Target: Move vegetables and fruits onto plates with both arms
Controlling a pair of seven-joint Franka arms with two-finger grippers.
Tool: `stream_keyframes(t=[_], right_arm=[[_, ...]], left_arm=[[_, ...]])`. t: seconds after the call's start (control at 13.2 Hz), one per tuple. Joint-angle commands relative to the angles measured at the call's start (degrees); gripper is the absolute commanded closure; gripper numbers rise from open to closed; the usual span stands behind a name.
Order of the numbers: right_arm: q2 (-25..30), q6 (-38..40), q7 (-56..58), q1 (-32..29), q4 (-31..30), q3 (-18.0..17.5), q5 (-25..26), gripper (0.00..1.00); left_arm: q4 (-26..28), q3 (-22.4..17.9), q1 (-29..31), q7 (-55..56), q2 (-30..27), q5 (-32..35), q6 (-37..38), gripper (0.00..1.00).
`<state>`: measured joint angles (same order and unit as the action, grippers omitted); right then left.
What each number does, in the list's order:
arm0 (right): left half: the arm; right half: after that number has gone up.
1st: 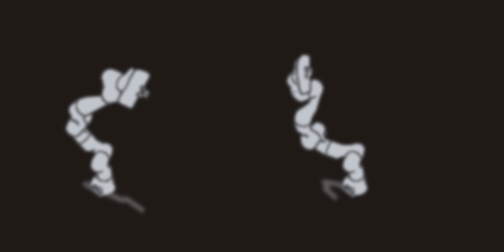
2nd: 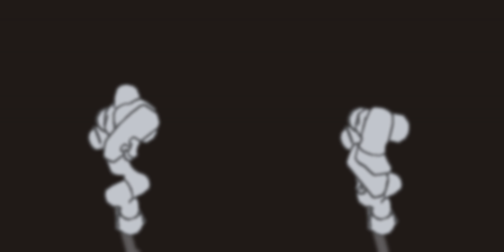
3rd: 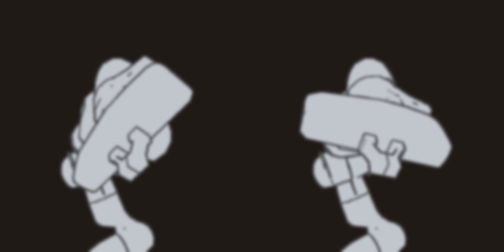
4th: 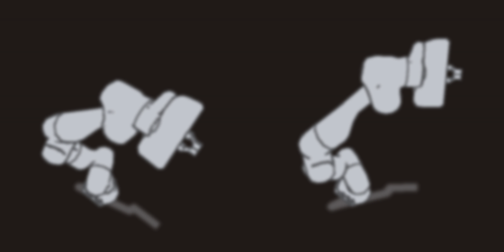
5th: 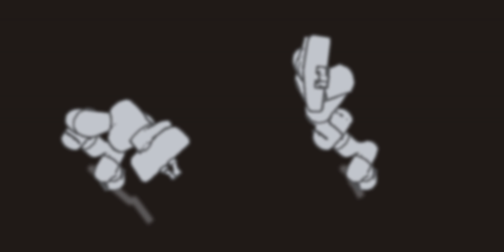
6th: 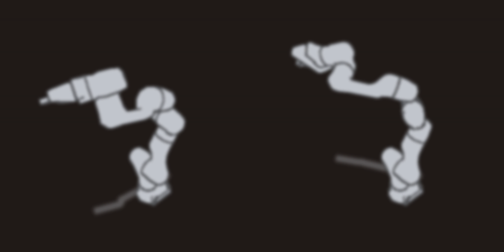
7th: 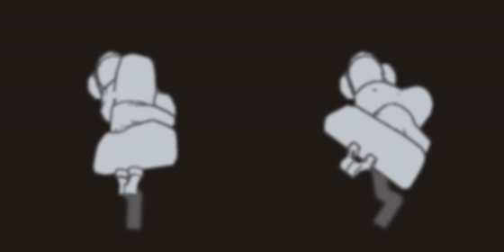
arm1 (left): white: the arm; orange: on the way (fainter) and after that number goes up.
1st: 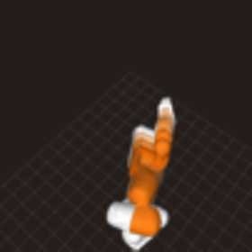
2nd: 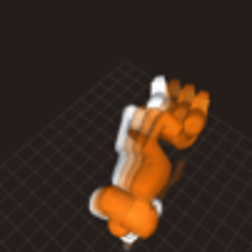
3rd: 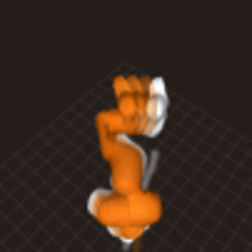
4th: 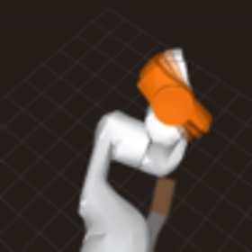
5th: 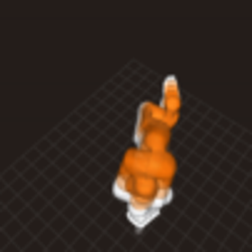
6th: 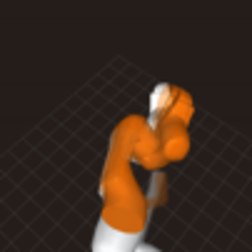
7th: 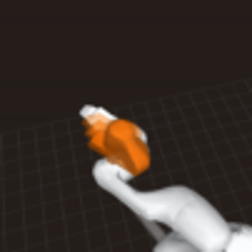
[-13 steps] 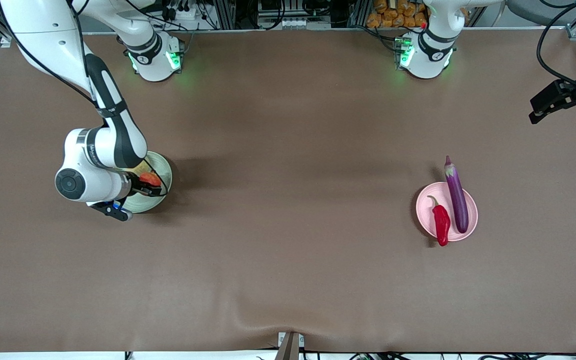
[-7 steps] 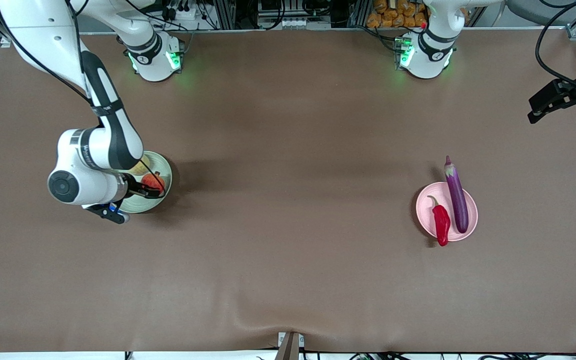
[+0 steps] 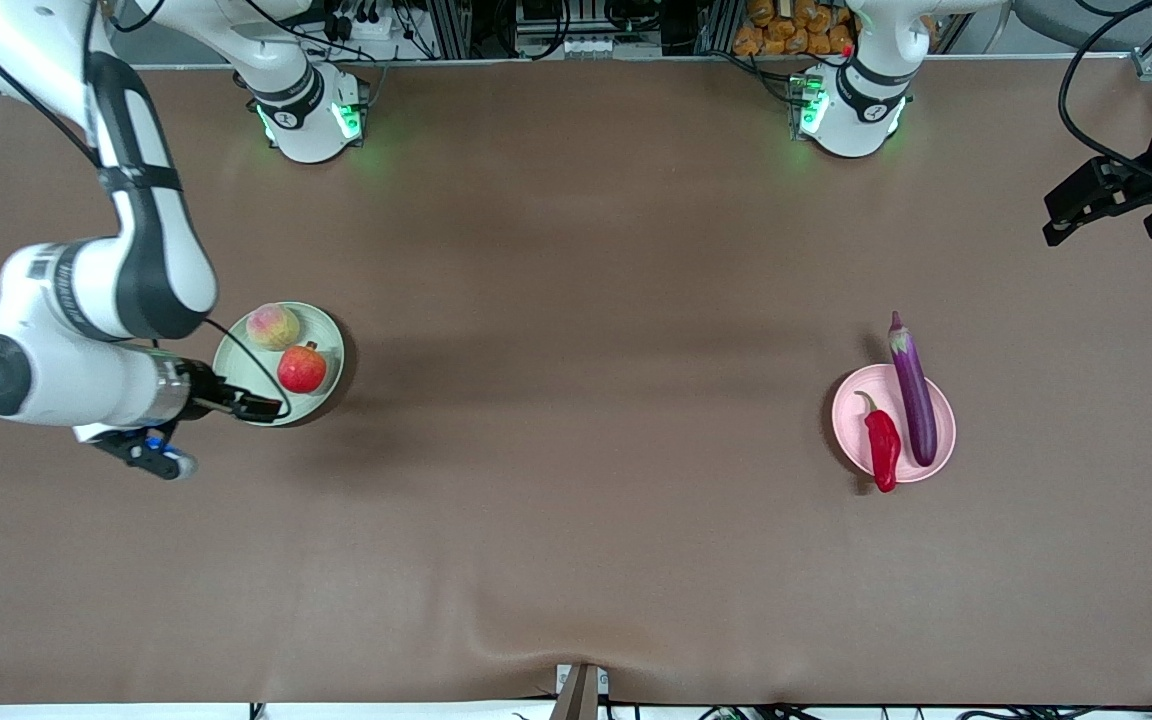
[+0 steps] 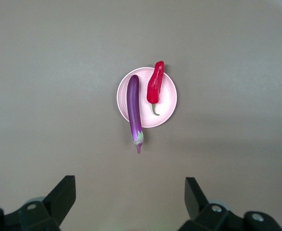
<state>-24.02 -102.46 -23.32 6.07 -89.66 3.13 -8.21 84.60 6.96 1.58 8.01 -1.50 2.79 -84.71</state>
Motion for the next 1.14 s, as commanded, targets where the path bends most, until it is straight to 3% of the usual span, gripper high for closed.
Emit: stream_keyframes(t=[0.0,0.08,0.3,0.38,0.61,1.06], right_arm=[[0.0,6.1,0.5,-6.0,8.8,-5.4,-0.9,0.0],[0.0,9.3,0.4,-7.5,12.1,-7.5,-0.4,0.0],[0.5,16.8,1.5,-5.9,21.0,-8.2,5.2,0.0],[1.2,19.6,1.8,-6.0,23.0,-8.3,4.8,0.0],[7.3,23.5,7.3,-6.2,22.9,-8.0,8.2,0.0],[25.9,17.5,16.4,-6.8,3.8,-7.3,8.7,0.0]], left_arm=[[1.7,0.2,0.4,-1.1,-2.4,-1.0,1.0,0.0],[2.2,0.2,0.4,-1.1,-2.9,-1.1,1.0,0.0],[2.9,0.2,0.5,-1.1,-3.2,-1.2,1.0,0.0],[2.9,0.2,0.5,-1.1,-3.2,-1.2,1.2,0.0],[2.6,0.2,0.5,-1.1,-3.3,-1.7,3.0,0.0],[2.9,0.2,0.5,-1.1,-3.9,-2.5,5.1,0.0]])
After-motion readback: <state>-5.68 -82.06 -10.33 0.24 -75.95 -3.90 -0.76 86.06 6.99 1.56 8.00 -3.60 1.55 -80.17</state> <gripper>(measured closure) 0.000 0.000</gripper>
